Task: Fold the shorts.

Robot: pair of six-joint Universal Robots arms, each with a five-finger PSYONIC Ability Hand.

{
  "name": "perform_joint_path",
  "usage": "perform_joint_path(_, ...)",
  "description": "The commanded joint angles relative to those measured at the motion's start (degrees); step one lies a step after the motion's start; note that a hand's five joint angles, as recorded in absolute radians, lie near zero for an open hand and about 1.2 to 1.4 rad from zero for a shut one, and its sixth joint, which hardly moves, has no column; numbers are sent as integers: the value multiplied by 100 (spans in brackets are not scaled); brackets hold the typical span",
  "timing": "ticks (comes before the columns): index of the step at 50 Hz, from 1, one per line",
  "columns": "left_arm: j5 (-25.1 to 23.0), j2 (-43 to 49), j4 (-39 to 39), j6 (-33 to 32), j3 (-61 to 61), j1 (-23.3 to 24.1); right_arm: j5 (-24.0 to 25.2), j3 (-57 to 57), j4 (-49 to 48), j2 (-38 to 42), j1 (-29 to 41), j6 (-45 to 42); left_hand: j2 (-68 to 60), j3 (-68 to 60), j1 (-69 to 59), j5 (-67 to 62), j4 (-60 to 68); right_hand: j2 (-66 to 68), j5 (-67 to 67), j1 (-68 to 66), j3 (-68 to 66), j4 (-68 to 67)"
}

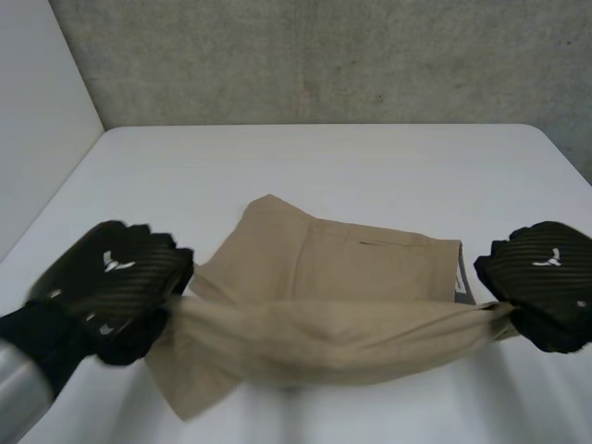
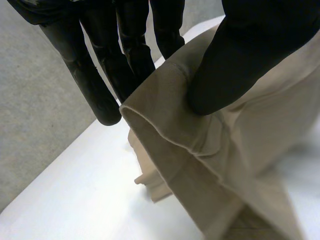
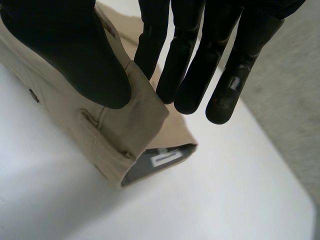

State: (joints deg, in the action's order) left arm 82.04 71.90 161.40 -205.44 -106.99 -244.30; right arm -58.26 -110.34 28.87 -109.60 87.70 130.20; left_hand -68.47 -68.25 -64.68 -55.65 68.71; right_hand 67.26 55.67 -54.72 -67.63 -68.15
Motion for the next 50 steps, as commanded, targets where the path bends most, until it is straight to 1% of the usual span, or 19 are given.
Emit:
perform_joint_path(1,14,1966,1463,-303,714,14,-54,644,-637,2028,413,119,-1153,-1175,-1532,-1435,1129,1274,1433,-2528,-1237,-1185)
perform_joint_path(3,22,2397,1648,-417,995,23,-185,882,-733,2345,598,251,-1153,-1175,-1532,-1435,1129,1274,1433,-2528,-1237,-1185)
perform_joint_path(8,49,3994,1886,-830,2336,40,-931,1882,-1163,3328,1116,620,-1153,-1175,-1532,-1435,1129,1274,1433,-2528,-1237,-1185)
perform_joint_path(18,-74,6519,2193,-963,4993,14,-1925,3885,-1621,5270,1609,998,-1153,-1175,-1532,-1435,1129,1274,1433,-2528,-1237,-1185)
perform_joint_path(21,-354,7117,2544,-954,5696,-4,-2338,4494,-1823,5896,1732,1148,-1153,-1175,-1532,-1435,1129,1274,1433,-2528,-1237,-1185)
perform_joint_path(25,-663,7505,2844,-945,6199,-56,-2665,4838,-2052,6214,1812,1183,-1153,-1175,-1532,-1435,1129,1274,1433,-2528,-1237,-1185)
perform_joint_path(28,-936,8137,3064,-945,6998,-126,-3033,5198,-2552,6547,1970,1148,-1153,-1175,-1532,-1435,1129,1274,1433,-2528,-1237,-1185)
perform_joint_path(31,-1032,8305,3160,-936,7122,-144,-3139,5374,-2931,6820,1996,1157,-1153,-1175,-1532,-1435,1129,1274,1433,-2528,-1237,-1185)
perform_joint_path(32,-1050,8297,3221,-928,7070,-136,-3165,5409,-2957,6864,2005,1157,-1153,-1175,-1532,-1435,1129,-252,-94,-1002,289,342)
perform_joint_path(33,-1093,8279,3318,-927,6982,-135,-3166,5409,-2957,6864,2005,1157,-1153,-1175,-1532,-1435,1129,-267,-109,-987,304,357)
perform_joint_path(34,-1146,8261,3449,-927,6894,-135,-3218,5470,-2957,6908,2040,1166,-140,-162,-518,-422,116,-5726,-5567,4472,5763,5815)
perform_joint_path(35,-1225,8192,3746,-927,6659,-135,-3253,5479,-2957,6917,2066,1192,2834,2813,2456,2553,-2859,-5726,-5567,4472,5763,5815)
perform_joint_path(37,-1269,8042,4090,-927,6350,-127,-3332,5471,-2949,6891,2110,1236,5292,5270,4914,5010,-5316,-5726,-5567,4472,5763,5815)
perform_joint_path(38,-1278,7946,4257,-936,6175,-127,-3359,5445,-2949,6847,2128,1279,5847,5825,5468,5565,-5871,-5726,-5567,4472,5763,5815)
perform_joint_path(41,-1244,7480,4969,-928,5463,-118,-3385,5234,-2949,6426,2111,1525,5847,5825,5468,5565,-5871,-5726,-5567,4472,5763,5815)
perform_joint_path(43,-1208,7111,5322,-919,4979,-118,-3342,4892,-2940,5873,2058,1710,5847,5825,5468,5565,-5871,-5726,-5567,4472,5763,5815)
perform_joint_path(46,-1138,6594,5489,-901,4348,-92,-3280,4174,-2949,5162,2023,1894,5847,5825,5468,5565,-5871,-5726,-5567,4472,5763,5815)
perform_joint_path(48,-1085,6460,5481,-901,4178,-100,-3236,3959,-2949,5001,2023,1921,5847,5825,5468,5565,-5871,-5726,-5567,4472,5763,5815)
perform_joint_path(50,-778,5942,5428,-884,3529,-100,-3122,3331,-2940,4555,2014,1965,5847,5825,5468,5565,-5871,-5726,-5567,4472,5763,5815)
